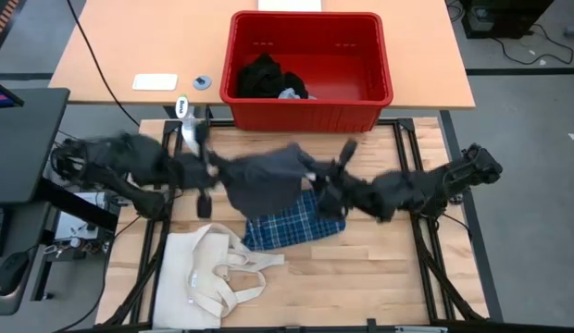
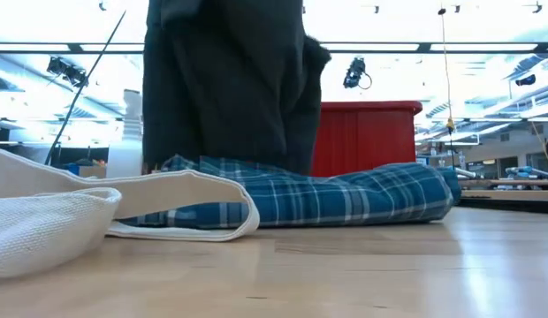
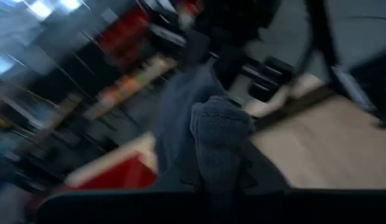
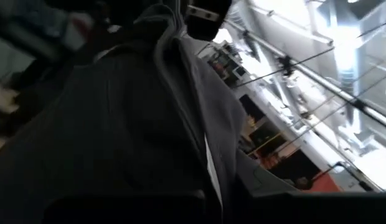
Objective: Fold Laundry from Bin
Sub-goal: Fold the gray short
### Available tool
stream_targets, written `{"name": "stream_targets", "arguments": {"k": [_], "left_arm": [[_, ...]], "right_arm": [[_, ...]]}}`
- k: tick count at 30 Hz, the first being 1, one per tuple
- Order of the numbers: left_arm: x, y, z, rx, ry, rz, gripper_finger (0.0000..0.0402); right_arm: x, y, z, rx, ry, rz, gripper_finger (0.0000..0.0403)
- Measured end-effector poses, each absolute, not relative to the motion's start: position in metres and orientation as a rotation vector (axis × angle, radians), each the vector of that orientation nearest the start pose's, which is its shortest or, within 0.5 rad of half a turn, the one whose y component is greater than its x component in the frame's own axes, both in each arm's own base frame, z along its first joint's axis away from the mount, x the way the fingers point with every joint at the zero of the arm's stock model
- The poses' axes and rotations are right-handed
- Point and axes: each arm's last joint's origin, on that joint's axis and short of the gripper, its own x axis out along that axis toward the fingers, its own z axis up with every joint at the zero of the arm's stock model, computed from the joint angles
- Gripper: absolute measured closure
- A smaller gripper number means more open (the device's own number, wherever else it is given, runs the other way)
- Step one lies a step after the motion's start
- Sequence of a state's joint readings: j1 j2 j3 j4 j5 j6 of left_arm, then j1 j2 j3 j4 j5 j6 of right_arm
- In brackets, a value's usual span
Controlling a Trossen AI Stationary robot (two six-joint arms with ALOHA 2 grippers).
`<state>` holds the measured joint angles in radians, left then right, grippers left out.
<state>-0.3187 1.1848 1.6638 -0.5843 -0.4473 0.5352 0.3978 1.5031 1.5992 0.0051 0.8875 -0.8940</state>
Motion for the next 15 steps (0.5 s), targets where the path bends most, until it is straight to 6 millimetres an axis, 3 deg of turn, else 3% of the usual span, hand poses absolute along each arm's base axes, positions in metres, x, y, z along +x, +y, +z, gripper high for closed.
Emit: {"name": "stream_targets", "arguments": {"k": [3,8,12,15], "left_arm": [[0.187,-0.038,0.52,0.626,0.028,0.179,0.0381],[0.188,-0.023,0.537,0.71,-0.106,0.298,0.0381],[0.199,-0.028,0.534,0.569,-0.18,0.09,0.0381],[0.211,-0.034,0.523,0.57,-0.105,0.046,0.0381]], "right_arm": [[0.311,0.094,0.479,-0.843,0.12,-0.532,0.0377],[0.308,0.079,0.509,-0.856,0.091,-0.646,0.0375],[0.298,0.1,0.515,-0.819,0.112,-0.635,0.0374],[0.289,0.123,0.51,-0.87,0.187,-0.637,0.0374]]}}
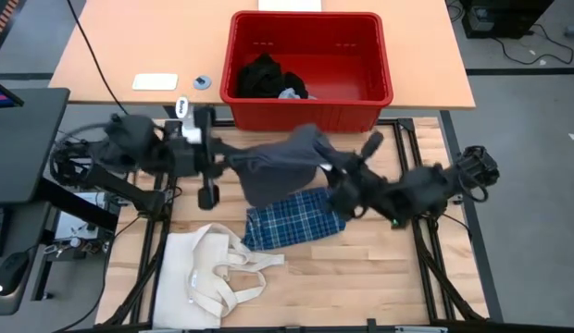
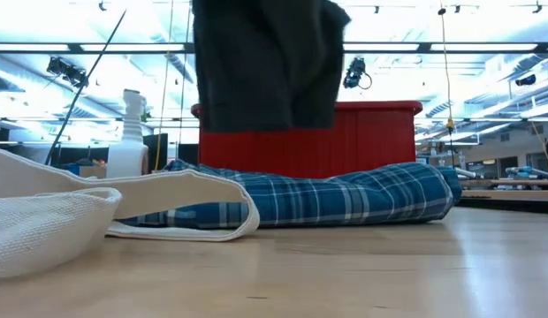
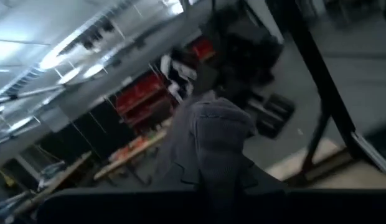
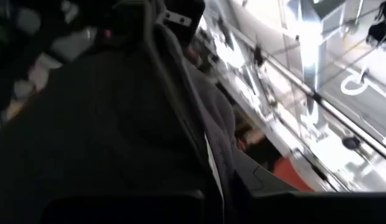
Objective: Fold Laundry from Bin
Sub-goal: Fold the gray short
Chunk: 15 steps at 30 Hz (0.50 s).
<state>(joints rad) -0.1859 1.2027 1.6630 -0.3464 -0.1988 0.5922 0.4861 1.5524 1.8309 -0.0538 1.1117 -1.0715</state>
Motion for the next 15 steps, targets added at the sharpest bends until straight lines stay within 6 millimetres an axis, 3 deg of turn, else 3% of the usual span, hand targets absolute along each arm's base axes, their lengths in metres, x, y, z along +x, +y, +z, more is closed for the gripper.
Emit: {"name": "stream_targets", "arguments": {"k": [5,8,15], "left_arm": [[0.227,-0.042,0.513,0.505,-0.066,-0.062,0.0381],[0.236,-0.059,0.508,0.426,-0.086,-0.245,0.0381],[0.247,-0.101,0.493,0.331,-0.037,-0.425,0.0381]], "right_arm": [[0.275,0.159,0.499,-0.861,0.273,-0.664,0.0373],[0.269,0.187,0.489,-0.862,0.256,-0.59,0.0373],[0.259,0.251,0.461,-0.848,0.203,-0.441,0.0373]]}}
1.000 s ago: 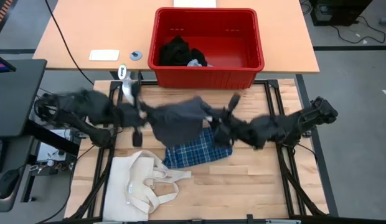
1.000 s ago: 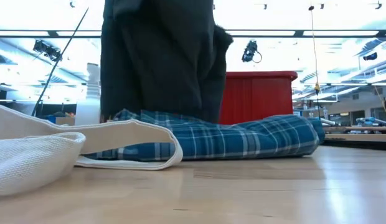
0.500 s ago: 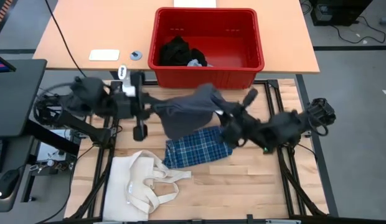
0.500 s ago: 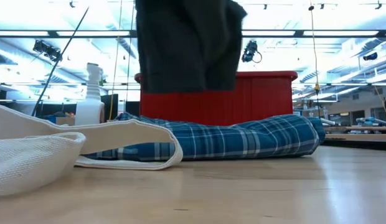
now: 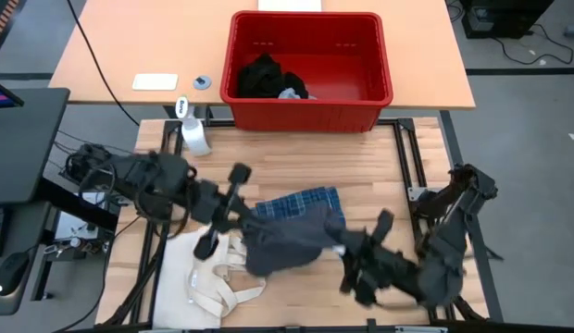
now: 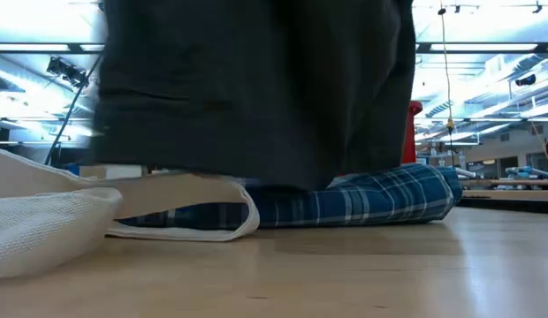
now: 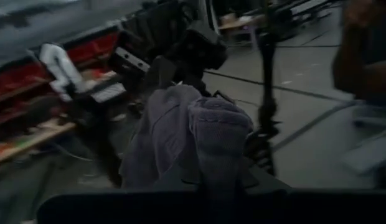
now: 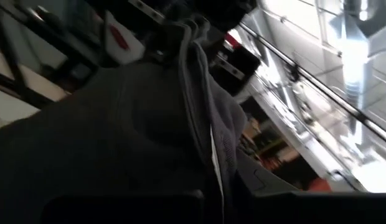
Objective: Fold Laundry from Bin
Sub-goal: Fold the gray short
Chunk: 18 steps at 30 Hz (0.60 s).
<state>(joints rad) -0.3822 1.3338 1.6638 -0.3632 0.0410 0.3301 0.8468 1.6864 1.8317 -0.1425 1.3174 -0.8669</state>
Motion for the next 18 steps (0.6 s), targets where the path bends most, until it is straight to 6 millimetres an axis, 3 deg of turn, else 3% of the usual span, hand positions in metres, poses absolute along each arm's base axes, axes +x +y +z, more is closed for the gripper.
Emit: {"name": "stream_targets", "arguments": {"k": [6,10,14,18], "left_arm": [[0.25,-0.131,0.489,0.27,-0.055,-0.508,0.0381],[0.248,-0.141,0.494,0.251,-0.133,-0.521,0.0372],[0.248,-0.142,0.497,0.242,-0.167,-0.526,0.0365],[0.248,-0.141,0.497,0.243,-0.166,-0.524,0.0364]], "right_arm": [[0.246,0.281,0.45,-0.762,0.154,-0.371,0.0373],[0.236,0.291,0.456,-0.726,0.099,-0.325,0.0373],[0.231,0.297,0.459,-0.731,0.044,-0.238,0.0373],[0.23,0.297,0.46,-0.738,0.051,-0.256,0.0373]]}}
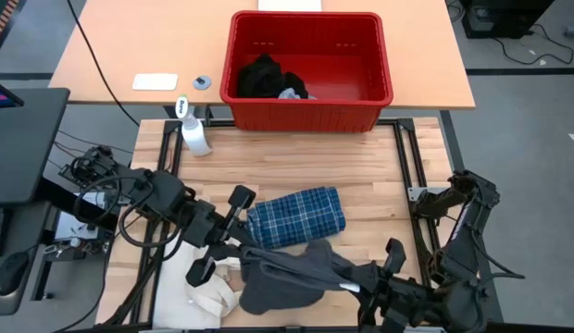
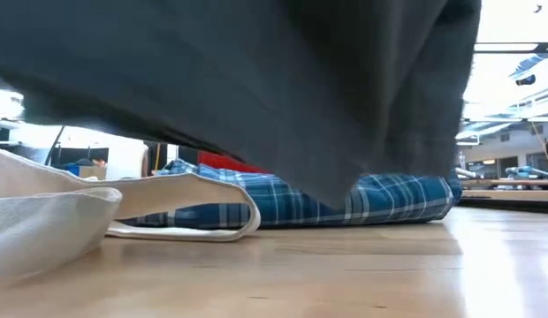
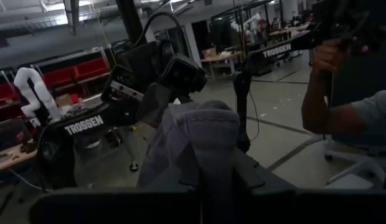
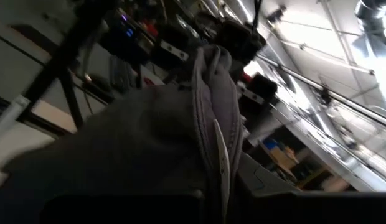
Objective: Fold Laundry from Bin
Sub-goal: Fold the gray short
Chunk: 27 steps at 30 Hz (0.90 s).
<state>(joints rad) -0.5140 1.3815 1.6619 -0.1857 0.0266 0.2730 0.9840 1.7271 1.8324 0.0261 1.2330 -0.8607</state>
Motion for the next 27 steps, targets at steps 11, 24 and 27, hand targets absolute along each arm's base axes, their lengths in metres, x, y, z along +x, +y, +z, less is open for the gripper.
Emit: {"name": "stream_targets", "arguments": {"k": [11,24,27], "left_arm": [[0.265,-0.089,0.482,0.318,0.076,-0.112,0.0364],[0.278,0.0,0.466,0.326,0.291,0.23,0.0375],[0.279,0.021,0.468,0.347,0.284,0.296,0.0376]], "right_arm": [[0.268,0.249,0.434,-0.882,0.333,-0.645,0.0373],[0.287,0.139,0.398,-0.779,0.63,-0.692,0.0379],[0.28,0.108,0.404,-0.72,0.668,-0.793,0.0375]]}}
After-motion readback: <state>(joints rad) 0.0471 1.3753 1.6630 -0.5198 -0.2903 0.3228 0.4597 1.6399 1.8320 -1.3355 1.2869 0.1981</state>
